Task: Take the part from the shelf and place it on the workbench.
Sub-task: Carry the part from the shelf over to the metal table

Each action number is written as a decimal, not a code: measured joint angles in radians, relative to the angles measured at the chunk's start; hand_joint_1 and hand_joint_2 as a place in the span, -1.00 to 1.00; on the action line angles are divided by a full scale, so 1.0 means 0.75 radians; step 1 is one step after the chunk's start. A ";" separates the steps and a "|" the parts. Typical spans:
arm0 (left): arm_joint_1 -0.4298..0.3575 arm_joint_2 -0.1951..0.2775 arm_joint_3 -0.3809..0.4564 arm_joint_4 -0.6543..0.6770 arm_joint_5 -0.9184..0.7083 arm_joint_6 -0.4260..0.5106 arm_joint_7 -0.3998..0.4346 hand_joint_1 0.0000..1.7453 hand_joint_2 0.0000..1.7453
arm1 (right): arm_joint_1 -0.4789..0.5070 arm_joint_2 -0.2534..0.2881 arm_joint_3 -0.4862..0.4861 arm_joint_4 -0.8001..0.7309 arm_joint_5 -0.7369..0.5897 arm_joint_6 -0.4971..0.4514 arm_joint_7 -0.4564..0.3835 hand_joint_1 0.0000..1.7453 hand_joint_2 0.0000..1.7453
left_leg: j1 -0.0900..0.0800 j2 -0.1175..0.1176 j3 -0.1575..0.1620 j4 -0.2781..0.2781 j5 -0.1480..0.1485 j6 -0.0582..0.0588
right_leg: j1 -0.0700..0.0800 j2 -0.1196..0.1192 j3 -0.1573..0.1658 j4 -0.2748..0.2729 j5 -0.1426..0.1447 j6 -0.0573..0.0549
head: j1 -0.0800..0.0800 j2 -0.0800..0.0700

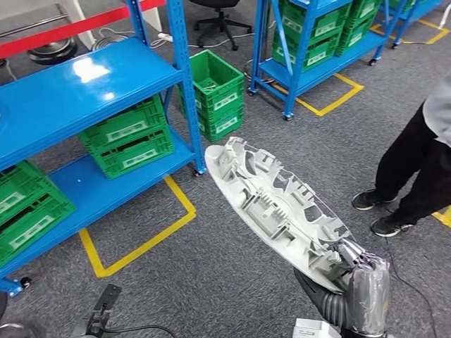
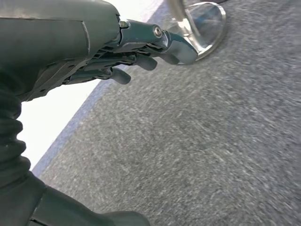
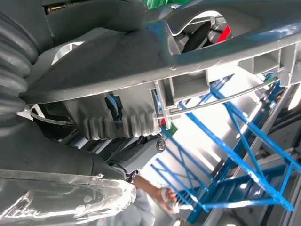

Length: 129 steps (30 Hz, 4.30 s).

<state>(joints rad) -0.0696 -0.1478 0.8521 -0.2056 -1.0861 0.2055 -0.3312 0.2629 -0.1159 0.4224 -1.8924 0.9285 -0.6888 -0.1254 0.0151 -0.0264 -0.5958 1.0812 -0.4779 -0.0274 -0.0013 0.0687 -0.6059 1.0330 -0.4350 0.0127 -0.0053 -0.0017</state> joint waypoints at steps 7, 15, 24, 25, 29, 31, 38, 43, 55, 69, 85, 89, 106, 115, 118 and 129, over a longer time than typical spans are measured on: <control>-0.002 -0.004 0.001 0.000 0.000 0.002 -0.005 -1.00 1.00 | 0.021 0.005 -0.020 -0.021 -0.001 -0.001 -0.009 1.00 1.00 | 0.003 0.010 0.033 -0.086 0.018 0.044 | -0.002 -0.034 -0.072 0.095 -0.045 0.049 | 0.012 0.000; 0.004 -0.001 0.001 0.000 0.001 0.001 -0.007 -1.00 1.00 | 0.029 0.009 -0.043 -0.027 -0.002 -0.001 -0.017 1.00 1.00 | -0.009 0.091 0.045 -0.084 0.007 0.046 | 0.004 -0.126 -0.060 0.111 -0.022 0.045 | 0.019 0.000; 0.002 -0.003 0.000 0.001 0.001 0.000 -0.011 -1.00 1.00 | 0.037 0.019 -0.060 -0.041 -0.002 -0.001 -0.020 1.00 1.00 | -0.013 0.058 -0.051 0.142 -0.136 -0.001 | 0.006 -0.082 -0.014 -0.003 0.011 -0.011 | 0.010 0.000; 0.004 -0.003 0.000 0.001 0.001 0.000 -0.011 -1.00 1.00 | 0.038 0.021 -0.061 -0.042 -0.003 -0.001 -0.020 1.00 1.00 | -0.013 0.049 -0.091 0.226 -0.168 -0.003 | 0.006 -0.071 -0.015 -0.002 0.011 -0.013 | 0.009 0.000; 0.005 -0.001 0.001 0.001 0.001 0.000 -0.011 -1.00 1.00 | 0.045 0.022 -0.067 -0.042 -0.006 -0.001 -0.020 1.00 1.00 | -0.009 0.031 -0.071 0.169 -0.076 -0.002 | 0.004 -0.019 -0.014 -0.002 0.015 -0.010 | 0.009 0.000; 0.003 -0.001 0.001 0.001 0.001 0.000 -0.012 -1.00 1.00 | 0.045 0.023 -0.072 -0.043 -0.006 -0.001 -0.020 1.00 1.00 | -0.002 -0.008 0.009 -0.003 -0.004 0.001 | 0.006 0.005 -0.019 0.005 0.017 0.001 | 0.010 0.000; 0.000 -0.003 0.001 0.001 0.001 0.000 -0.013 -1.00 1.00 | 0.061 0.026 -0.087 -0.049 -0.009 -0.002 -0.021 1.00 1.00 | 0.001 0.013 0.040 -0.088 0.015 0.050 | 0.002 -0.040 -0.100 0.121 -0.041 0.048 | 0.020 0.000; 0.004 -0.001 0.002 0.001 0.001 0.000 -0.014 -1.00 1.00 | 0.063 0.026 -0.091 -0.049 -0.009 -0.002 -0.021 1.00 1.00 | -0.005 0.069 0.044 -0.087 0.009 0.055 | -0.002 -0.084 -0.196 0.347 -0.116 0.060 | 0.024 0.000; -0.004 -0.004 0.001 0.001 0.000 -0.001 -0.014 -1.00 1.00 | 0.062 0.033 -0.115 -0.057 -0.026 -0.002 -0.025 1.00 1.00 | -0.012 0.052 -0.067 0.175 -0.150 0.002 | 0.005 -0.076 -0.018 0.002 0.007 -0.012 | 0.013 0.000; -0.005 -0.005 0.001 0.001 0.000 -0.007 -0.017 -1.00 1.00 | 0.079 0.037 -0.138 -0.057 -0.032 -0.002 -0.029 1.00 1.00 | 0.001 0.019 0.035 -0.083 0.013 0.051 | 0.000 -0.040 -0.110 0.147 -0.060 0.049 | 0.026 0.000; 0.001 -0.002 0.001 0.001 0.003 -0.010 -0.019 -1.00 1.00 | 0.092 0.053 -0.169 -0.065 -0.034 -0.002 -0.035 1.00 1.00 | -0.013 0.065 -0.030 0.119 -0.133 0.007 | 0.005 -0.083 -0.019 0.008 0.002 -0.012 | 0.009 0.000; 0.006 0.000 0.002 0.001 0.005 -0.010 -0.019 -1.00 1.00 | 0.094 0.056 -0.176 -0.065 -0.034 -0.002 -0.037 1.00 1.00 | -0.011 0.039 -0.118 0.258 -0.133 0.005 | 0.003 -0.030 -0.016 0.008 0.002 -0.015 | 0.008 0.000; 0.006 0.002 0.003 0.002 0.005 -0.011 -0.019 -1.00 1.00 | 0.097 0.060 -0.182 -0.066 -0.035 -0.002 -0.038 1.00 1.00 | -0.007 0.082 0.040 -0.078 0.003 0.052 | -0.003 -0.105 -0.114 0.193 -0.049 0.055 | 0.023 0.000; 0.005 0.001 0.003 0.002 0.005 -0.013 -0.022 -1.00 1.00 | 0.098 0.064 -0.189 -0.068 -0.049 -0.003 -0.037 1.00 1.00 | -0.012 0.063 -0.017 0.068 -0.099 0.003 | 0.004 -0.089 -0.016 0.007 0.000 -0.008 | 0.008 0.000; 0.010 0.000 0.003 0.002 0.007 -0.013 -0.023 -1.00 1.00 | 0.100 0.064 -0.189 -0.068 -0.049 -0.002 -0.037 1.00 1.00 | -0.012 0.044 -0.132 0.287 -0.173 0.001 | 0.003 -0.054 -0.017 0.007 0.001 -0.014 | 0.004 0.000; 0.007 -0.003 0.003 0.002 0.009 -0.021 -0.028 -1.00 1.00 | 0.117 0.064 -0.197 -0.068 -0.050 -0.002 -0.042 1.00 1.00 | 0.003 -0.006 0.017 -0.076 0.022 0.045 | -0.003 -0.007 -0.072 0.074 -0.030 0.046 | 0.009 0.000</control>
<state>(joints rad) -0.0642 -0.1500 0.8546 -0.2041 -1.0796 0.1897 -0.3522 0.3506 -0.0679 0.2748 -1.9435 0.8907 -0.6905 -0.1570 0.0176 -0.0307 -0.5829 1.0241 -0.4613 0.0066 -0.0039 0.0634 -0.6596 1.0886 -0.4571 0.0472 0.0013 -0.0019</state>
